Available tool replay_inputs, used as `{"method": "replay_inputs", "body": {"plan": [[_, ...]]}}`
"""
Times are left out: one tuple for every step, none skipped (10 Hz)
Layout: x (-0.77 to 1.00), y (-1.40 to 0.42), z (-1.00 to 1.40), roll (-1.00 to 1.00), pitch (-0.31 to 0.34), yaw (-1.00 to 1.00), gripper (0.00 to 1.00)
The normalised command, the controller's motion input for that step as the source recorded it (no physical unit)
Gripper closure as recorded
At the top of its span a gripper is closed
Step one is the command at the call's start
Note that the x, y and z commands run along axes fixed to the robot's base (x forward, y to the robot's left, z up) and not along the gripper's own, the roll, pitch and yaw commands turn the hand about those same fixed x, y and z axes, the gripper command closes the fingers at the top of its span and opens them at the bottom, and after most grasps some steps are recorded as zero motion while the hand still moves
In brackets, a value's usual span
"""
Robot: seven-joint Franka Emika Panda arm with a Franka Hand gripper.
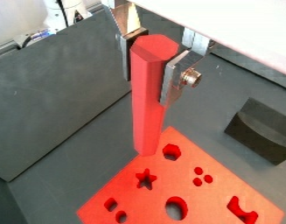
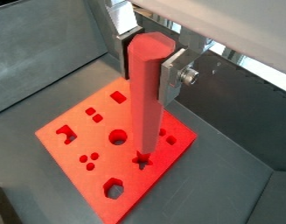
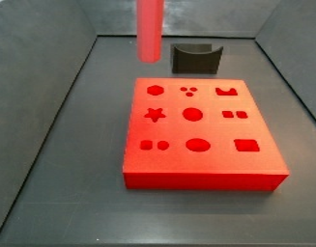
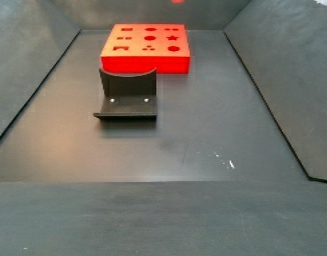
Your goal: Insert the hexagon object.
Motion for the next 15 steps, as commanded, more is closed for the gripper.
{"method": "replay_inputs", "body": {"plan": [[0.00,-0.04,0.00,0.00,0.000,0.00,1.00],[-0.05,0.00,-0.03,0.00,-0.026,0.00,1.00],[0.15,0.52,-0.16,0.00,0.041,-0.48,1.00],[0.17,0.41,-0.23,0.00,0.071,-0.61,1.00],[0.20,0.32,-0.30,0.00,0.090,-0.71,1.00],[0.22,0.29,-0.40,0.00,0.011,-0.75,1.00],[0.35,0.08,-0.42,0.08,0.000,-0.84,1.00],[0.29,0.02,-0.44,0.09,-0.007,-0.88,1.00],[0.31,0.00,-0.47,0.12,-0.004,-0.87,1.00],[0.32,0.01,-0.46,0.12,-0.006,-0.85,1.00],[0.06,0.35,-0.41,0.00,-0.079,-0.66,1.00],[-0.31,0.39,-0.34,-0.03,-0.103,-0.14,1.00],[-0.33,0.33,-0.40,-0.14,-0.137,-0.04,1.00],[-0.32,0.25,-0.20,-0.14,-0.096,0.00,1.00],[-0.12,0.07,-0.18,-0.23,-0.250,0.00,1.00]]}}
